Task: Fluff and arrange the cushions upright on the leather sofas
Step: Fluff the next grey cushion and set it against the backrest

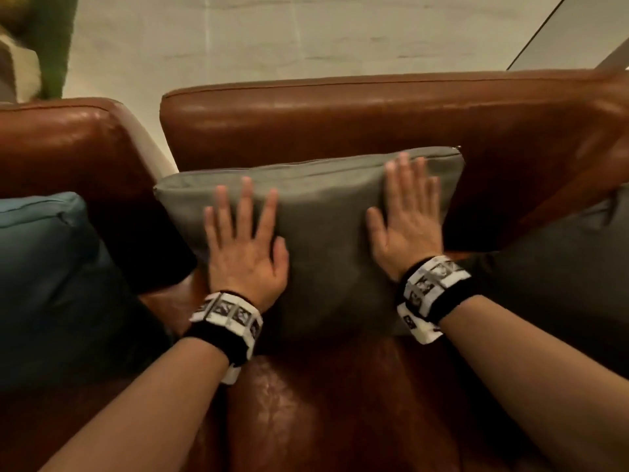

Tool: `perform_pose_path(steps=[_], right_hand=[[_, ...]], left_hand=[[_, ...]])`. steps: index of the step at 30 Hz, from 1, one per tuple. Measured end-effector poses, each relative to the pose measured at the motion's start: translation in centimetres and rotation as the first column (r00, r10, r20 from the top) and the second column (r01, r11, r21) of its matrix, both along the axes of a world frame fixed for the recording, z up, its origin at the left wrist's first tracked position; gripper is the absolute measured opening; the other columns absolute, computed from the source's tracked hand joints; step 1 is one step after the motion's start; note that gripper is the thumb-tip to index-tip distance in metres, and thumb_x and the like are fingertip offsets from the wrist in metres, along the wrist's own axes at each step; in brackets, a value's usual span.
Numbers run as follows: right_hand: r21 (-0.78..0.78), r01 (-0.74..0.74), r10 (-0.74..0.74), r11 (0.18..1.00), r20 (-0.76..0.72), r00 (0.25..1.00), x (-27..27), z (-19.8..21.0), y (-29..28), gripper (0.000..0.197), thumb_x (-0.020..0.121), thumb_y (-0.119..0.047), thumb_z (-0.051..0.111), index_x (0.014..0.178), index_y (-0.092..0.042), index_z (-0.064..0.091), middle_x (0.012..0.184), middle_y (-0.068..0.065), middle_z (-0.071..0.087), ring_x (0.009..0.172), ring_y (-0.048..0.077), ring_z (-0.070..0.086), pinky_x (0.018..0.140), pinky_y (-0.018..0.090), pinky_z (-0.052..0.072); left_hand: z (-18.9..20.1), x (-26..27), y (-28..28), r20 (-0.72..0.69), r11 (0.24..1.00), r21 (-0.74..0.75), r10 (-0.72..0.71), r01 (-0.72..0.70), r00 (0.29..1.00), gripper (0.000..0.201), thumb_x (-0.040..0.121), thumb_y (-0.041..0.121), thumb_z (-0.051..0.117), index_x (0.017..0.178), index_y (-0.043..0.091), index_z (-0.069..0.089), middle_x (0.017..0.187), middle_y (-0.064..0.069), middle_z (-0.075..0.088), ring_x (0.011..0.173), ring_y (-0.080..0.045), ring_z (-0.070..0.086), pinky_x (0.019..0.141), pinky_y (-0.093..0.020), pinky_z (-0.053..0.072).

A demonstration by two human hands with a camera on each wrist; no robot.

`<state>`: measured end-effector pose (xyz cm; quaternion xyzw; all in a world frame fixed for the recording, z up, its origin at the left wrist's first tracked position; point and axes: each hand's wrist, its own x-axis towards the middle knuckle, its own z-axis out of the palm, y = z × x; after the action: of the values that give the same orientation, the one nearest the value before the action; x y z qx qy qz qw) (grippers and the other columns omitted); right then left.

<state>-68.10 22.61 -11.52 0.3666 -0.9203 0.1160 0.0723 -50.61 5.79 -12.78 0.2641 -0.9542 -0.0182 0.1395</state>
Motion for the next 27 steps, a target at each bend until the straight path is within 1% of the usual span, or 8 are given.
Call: perform_pose_path(steps=[2,4,8,11,16,20,23,27], right_hand=[[0.069,-0.273,0.278,0.959,-0.068,0.958,3.5,-0.6,-2.1,0.065,0.097,-0.043,0.036,0.154,-0.015,0.023,0.162,0.007,0.018,0.151,0.027,0.010,0.121,0.053,0.010],[0.175,-0.372,0.389,0.912,-0.078,0.918,3.6,-0.5,-2.6,0.061,0.098,-0.043,0.036,0.154,-0.021,0.025,0.162,0.000,0.020,0.151,0.022,0.011,0.121,0.049,0.011],[0.162,-0.085,0.088,0.983,-0.006,0.996,-3.4,0.3,-0.1,0.067,0.097,-0.059,0.024,0.156,-0.029,0.012,0.165,-0.004,0.010,0.152,0.019,0.000,0.122,0.046,0.003],[0.140,0.040,-0.043,0.989,0.016,0.999,-3.5,1.2,0.0,0.068,0.097,-0.058,0.016,0.157,-0.024,0.010,0.165,-0.002,0.006,0.152,0.021,-0.005,0.122,0.047,-0.001],[0.172,-0.336,0.347,0.926,-0.038,0.937,3.0,1.0,-4.7,0.062,0.099,-0.047,0.028,0.154,-0.019,0.024,0.163,-0.001,0.018,0.152,0.021,0.008,0.122,0.048,0.007],[0.203,-0.163,0.170,0.965,-0.014,0.985,-3.4,0.6,-0.6,0.064,0.098,-0.055,0.026,0.155,-0.028,0.018,0.164,-0.002,0.017,0.152,0.022,0.008,0.122,0.045,0.005],[0.169,-0.033,0.038,0.985,-0.029,0.999,-4.5,1.5,1.2,0.065,0.098,-0.052,0.023,0.155,-0.022,0.018,0.164,0.001,0.015,0.152,0.024,0.006,0.122,0.046,0.002],[-0.007,-0.301,0.300,0.954,-0.051,0.953,5.3,-0.1,-2.6,0.066,0.095,-0.041,0.039,0.152,-0.010,0.029,0.160,0.010,0.025,0.150,0.028,0.016,0.121,0.048,0.010]], left_hand=[[-0.1,-1.0,1.8,0.036,0.987,-0.029,-0.159,0.160,0.987,0.073,0.091,0.041,0.042,0.157,0.026,0.015,0.165,-0.004,0.014,0.152,-0.036,0.009,0.123,-0.051,0.004],[-0.3,-1.5,0.4,0.109,0.972,-0.049,-0.222,0.229,0.969,0.069,0.094,0.043,0.041,0.157,0.029,0.016,0.165,-0.001,0.016,0.153,-0.030,0.011,0.124,-0.048,0.007],[0.2,0.7,-6.2,0.170,0.997,-0.045,-0.059,0.068,0.984,0.069,0.093,0.055,0.033,0.156,0.030,0.019,0.165,-0.002,0.018,0.152,-0.034,0.013,0.123,-0.051,0.006],[1.9,1.0,-6.5,0.132,0.999,-0.036,-0.022,0.027,0.991,0.070,0.092,0.054,0.032,0.155,0.024,0.024,0.164,-0.006,0.022,0.151,-0.037,0.015,0.123,-0.054,0.008],[2.2,-2.9,-2.7,0.193,0.952,-0.031,-0.294,0.305,0.936,0.067,0.096,0.048,0.032,0.157,0.027,0.016,0.165,0.002,0.018,0.153,-0.028,0.016,0.122,-0.054,0.011],[1.9,0.2,-9.0,0.214,0.995,-0.055,-0.074,0.087,0.974,0.062,0.098,0.051,0.025,0.156,0.031,0.018,0.164,-0.002,0.021,0.152,-0.030,0.017,0.123,-0.047,0.008],[2.8,2.1,-9.6,0.193,0.998,-0.063,-0.003,0.016,0.981,0.062,0.099,0.050,0.020,0.157,0.029,0.016,0.166,-0.003,0.014,0.153,-0.033,0.007,0.123,-0.049,0.001],[2.6,-0.7,-3.5,0.101,0.981,-0.050,-0.184,0.190,0.978,0.060,0.098,0.042,0.028,0.156,0.029,0.020,0.166,-0.003,0.012,0.153,-0.033,0.004,0.124,-0.051,0.003]])
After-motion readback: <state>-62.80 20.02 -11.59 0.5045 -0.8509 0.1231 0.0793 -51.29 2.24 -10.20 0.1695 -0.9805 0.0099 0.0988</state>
